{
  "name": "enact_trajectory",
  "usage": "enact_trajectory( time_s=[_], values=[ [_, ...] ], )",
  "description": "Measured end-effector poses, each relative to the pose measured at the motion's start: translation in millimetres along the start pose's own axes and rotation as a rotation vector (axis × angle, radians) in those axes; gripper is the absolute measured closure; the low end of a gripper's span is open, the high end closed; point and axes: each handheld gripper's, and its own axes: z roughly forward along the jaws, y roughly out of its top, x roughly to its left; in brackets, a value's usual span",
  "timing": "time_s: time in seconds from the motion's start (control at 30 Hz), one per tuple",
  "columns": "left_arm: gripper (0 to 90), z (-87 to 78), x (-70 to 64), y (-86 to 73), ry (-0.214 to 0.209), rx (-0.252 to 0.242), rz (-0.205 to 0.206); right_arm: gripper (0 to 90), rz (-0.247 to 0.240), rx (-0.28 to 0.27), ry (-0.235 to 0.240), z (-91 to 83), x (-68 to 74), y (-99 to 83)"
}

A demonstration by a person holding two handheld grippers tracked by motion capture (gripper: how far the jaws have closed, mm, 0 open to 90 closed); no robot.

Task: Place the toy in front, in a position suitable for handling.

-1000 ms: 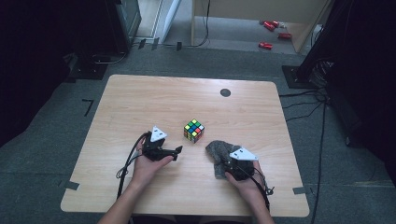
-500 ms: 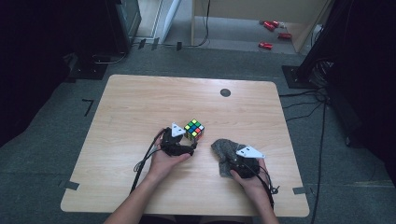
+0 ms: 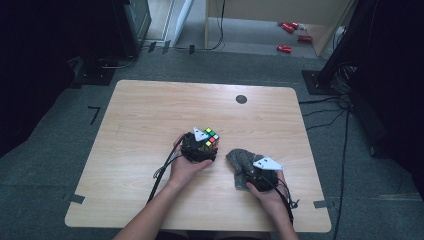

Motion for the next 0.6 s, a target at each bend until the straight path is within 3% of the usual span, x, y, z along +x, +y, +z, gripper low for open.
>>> enact_trajectory(
  time_s=[0.1, 0.37, 0.6],
  values=[
    [31.4, -2.5, 1.1, -0.5, 0.014, -0.024, 0.017, 65.2, 0.0, 0.0, 0.0, 0.0, 0.0, 0.0],
    [34.7, -3.6, 0.6, -2.3, 0.005, -0.038, 0.046, 65.1, -0.001, 0.0, 0.001, 0.1, -0.1, 0.0],
    [35.0, -10.9, -0.2, -4.8, -0.028, -0.053, 0.074, 65.0, 0.002, 0.001, 0.006, 0.1, -0.6, 0.1]
  ],
)
